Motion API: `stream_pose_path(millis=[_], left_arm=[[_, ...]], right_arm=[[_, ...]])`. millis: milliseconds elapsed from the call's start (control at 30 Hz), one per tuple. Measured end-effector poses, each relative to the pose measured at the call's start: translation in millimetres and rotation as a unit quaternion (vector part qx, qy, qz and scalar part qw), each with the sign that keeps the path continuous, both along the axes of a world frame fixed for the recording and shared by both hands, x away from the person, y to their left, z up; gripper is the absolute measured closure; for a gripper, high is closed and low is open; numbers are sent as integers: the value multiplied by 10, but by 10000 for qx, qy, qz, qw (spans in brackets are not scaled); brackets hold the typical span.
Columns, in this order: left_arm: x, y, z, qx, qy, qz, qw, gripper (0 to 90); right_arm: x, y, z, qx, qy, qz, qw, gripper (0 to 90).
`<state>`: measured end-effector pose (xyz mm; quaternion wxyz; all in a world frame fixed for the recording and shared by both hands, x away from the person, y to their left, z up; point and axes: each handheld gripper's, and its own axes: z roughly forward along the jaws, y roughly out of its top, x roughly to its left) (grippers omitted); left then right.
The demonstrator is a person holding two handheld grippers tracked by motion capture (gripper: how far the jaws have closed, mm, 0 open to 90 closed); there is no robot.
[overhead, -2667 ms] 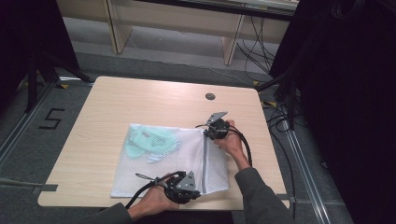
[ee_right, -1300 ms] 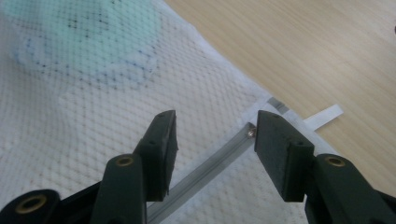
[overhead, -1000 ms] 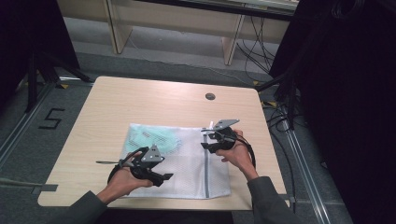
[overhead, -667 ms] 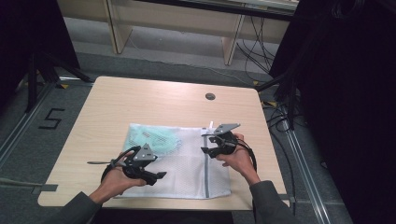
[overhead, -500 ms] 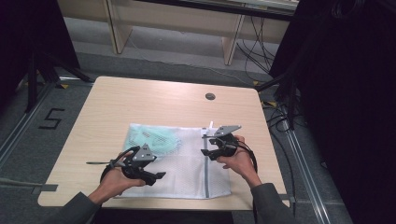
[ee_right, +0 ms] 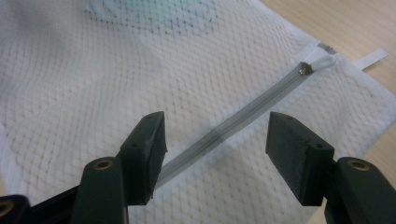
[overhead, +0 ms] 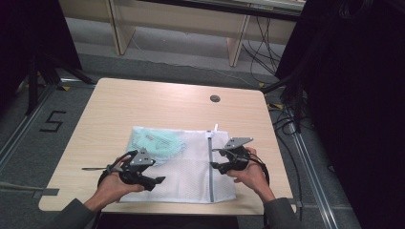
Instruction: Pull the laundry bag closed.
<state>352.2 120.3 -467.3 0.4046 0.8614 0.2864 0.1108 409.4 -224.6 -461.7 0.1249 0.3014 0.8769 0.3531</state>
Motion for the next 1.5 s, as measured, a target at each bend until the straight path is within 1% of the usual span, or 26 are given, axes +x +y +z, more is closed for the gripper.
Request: stream_pose_path(millis=[67,100,300,333,367,400,533,567,600,667,733,800,833,867,900,933,967,1000,1033,1100,1133,1200,1233,1267,1300,1500], left_arm=[[-5,17,6,75,-60,-6,10000,294],[-21,16,0,33,2,24,10000,293],[-65,32,-5,44,-10,-40,10000,291],[-70,38,1,76,-55,-54,9999,291],[-83,37,-6,44,-19,-10,10000,290],[-89,42,-2,55,-22,-53,10000,290],[-124,49,-3,21,-2,-22,10000,288],[-124,57,0,86,-80,-58,9999,288],[-126,62,1,125,-101,-100,9998,287],[-152,53,-18,67,-6,-11,10000,285],[-169,47,-26,145,5,-32,9999,284],[-183,40,-36,157,21,-51,9999,284],[-191,38,-37,167,16,-49,9998,284],[-195,39,-34,187,-12,-96,9998,284],[-193,41,-34,202,-50,-134,9997,283],[-213,36,-38,142,28,-75,9999,283],[-215,43,-32,208,7,-62,9998,283],[-225,43,-30,162,26,-67,9998,282],[-225,45,-34,132,21,-61,9999,282],[-219,53,-26,181,-45,-105,9998,281],[-217,54,-27,198,-40,-83,9998,281],[-212,55,-29,209,-34,-112,9997,281],[-208,55,-31,207,-47,-120,9997,281],[-206,58,-29,225,-56,-124,9997,281],[-217,52,-38,146,28,-35,9999,281],[-214,50,-41,134,24,-43,9999,281]], right_arm=[[-45,-48,21,-133,123,49,9998,375],[-66,-51,-7,-19,15,-12,10000,374],[-200,-139,-16,-30,118,6,9999,361],[-223,-153,-4,-102,224,17,9997,359],[-243,-151,-26,-16,181,-21,9998,359],[-258,-170,-29,-140,114,20,9998,355],[-312,-200,-45,-135,153,-22,9998,339],[-341,-196,-54,-119,248,-81,9996,335],[-344,-207,-63,-151,212,-52,9996,335],[-385,-214,-50,-251,397,-14,9989,336],[-420,-202,-92,-162,288,-47,9994,335],[-439,-225,-71,-311,423,40,9986,334],[-450,-216,-109,-201,288,-23,9994,332],[-463,-236,-81,-343,452,48,9984,328],[-478,-227,-115,-230,346,-15,9991,326],[-494,-234,-105,-303,428,-3,9986,327],[-505,-247,-96,-380,494,42,9980,326],[-532,-227,-128,-232,450,-49,9987,327],[-527,-252,-104,-354,514,16,9981,326],[-516,-267,-134,-371,286,154,9988,326],[-519,-268,-138,-375,277,155,9988,324],[-537,-270,-123,-425,469,144,9979,322],[-533,-263,-141,-381,352,138,9986,322],[-561,-253,-136,-355,493,-20,9982,321],[-561,-253,-135,-359,494,-17,9981,321],[-541,-265,-139,-390,398,55,9984,318]])
